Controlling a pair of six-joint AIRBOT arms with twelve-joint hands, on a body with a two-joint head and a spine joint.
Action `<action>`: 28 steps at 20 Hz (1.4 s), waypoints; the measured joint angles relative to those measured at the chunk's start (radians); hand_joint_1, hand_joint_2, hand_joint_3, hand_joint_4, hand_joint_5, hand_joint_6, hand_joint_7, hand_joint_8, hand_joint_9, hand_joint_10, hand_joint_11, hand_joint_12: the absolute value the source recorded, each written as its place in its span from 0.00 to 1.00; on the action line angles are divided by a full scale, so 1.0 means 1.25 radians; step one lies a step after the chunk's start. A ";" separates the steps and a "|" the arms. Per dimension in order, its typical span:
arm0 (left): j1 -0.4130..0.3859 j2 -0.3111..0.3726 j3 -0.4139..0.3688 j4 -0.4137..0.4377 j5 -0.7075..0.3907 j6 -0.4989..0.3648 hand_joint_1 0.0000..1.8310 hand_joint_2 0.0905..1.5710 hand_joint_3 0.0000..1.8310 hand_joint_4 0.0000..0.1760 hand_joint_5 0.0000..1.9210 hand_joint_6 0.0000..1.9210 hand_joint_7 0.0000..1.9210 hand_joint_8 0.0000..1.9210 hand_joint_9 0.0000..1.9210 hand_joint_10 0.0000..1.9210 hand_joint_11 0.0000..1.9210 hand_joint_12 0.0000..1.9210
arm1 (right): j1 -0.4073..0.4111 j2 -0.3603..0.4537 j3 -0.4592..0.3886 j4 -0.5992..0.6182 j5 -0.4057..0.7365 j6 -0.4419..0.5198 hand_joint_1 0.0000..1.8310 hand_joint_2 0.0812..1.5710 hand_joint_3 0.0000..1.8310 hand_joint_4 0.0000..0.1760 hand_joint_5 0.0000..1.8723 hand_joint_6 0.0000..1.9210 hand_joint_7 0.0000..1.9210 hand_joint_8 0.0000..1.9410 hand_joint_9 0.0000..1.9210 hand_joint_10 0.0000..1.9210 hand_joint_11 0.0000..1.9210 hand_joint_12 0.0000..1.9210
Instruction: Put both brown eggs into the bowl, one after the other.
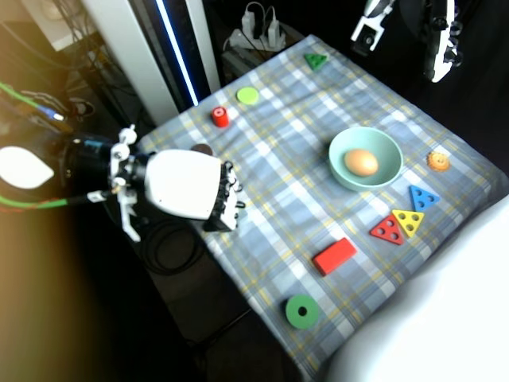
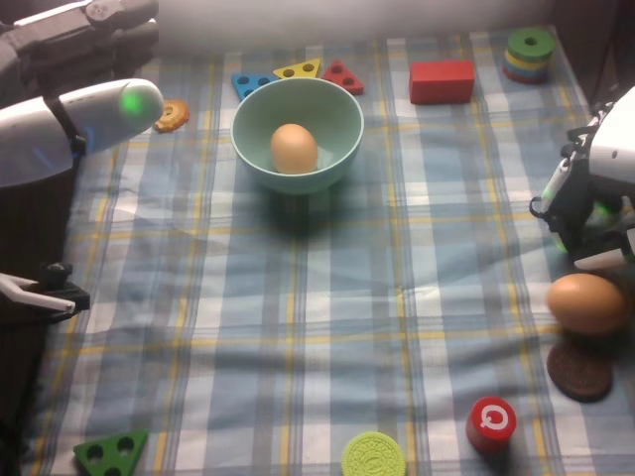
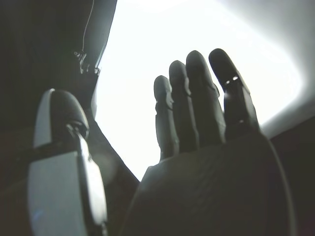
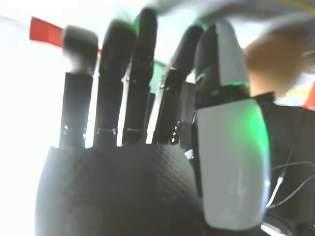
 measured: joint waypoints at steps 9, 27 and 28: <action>0.011 -0.002 -0.005 -0.009 -0.016 -0.009 0.47 0.56 0.00 0.21 0.26 0.00 0.27 0.00 0.25 0.00 0.00 0.58 | -0.066 0.077 -0.071 0.113 0.056 -0.052 0.41 0.65 0.00 0.00 0.46 0.00 0.56 0.02 0.45 0.34 0.28 0.73; 0.025 -0.004 -0.008 -0.016 -0.021 -0.014 0.47 0.56 0.00 0.24 0.26 0.00 0.27 0.00 0.25 0.00 0.00 0.55 | -0.205 0.092 -0.117 0.157 0.186 -0.046 0.42 0.62 0.00 0.00 0.40 0.00 0.52 0.01 0.55 0.04 0.33 0.62; 0.025 -0.004 -0.008 -0.019 -0.021 -0.014 0.47 0.57 0.00 0.18 0.26 0.00 0.27 0.00 0.25 0.00 0.00 0.55 | -0.205 0.089 -0.113 0.163 0.178 -0.045 0.45 0.59 0.00 0.00 0.41 0.01 0.54 0.04 0.41 0.54 0.33 0.87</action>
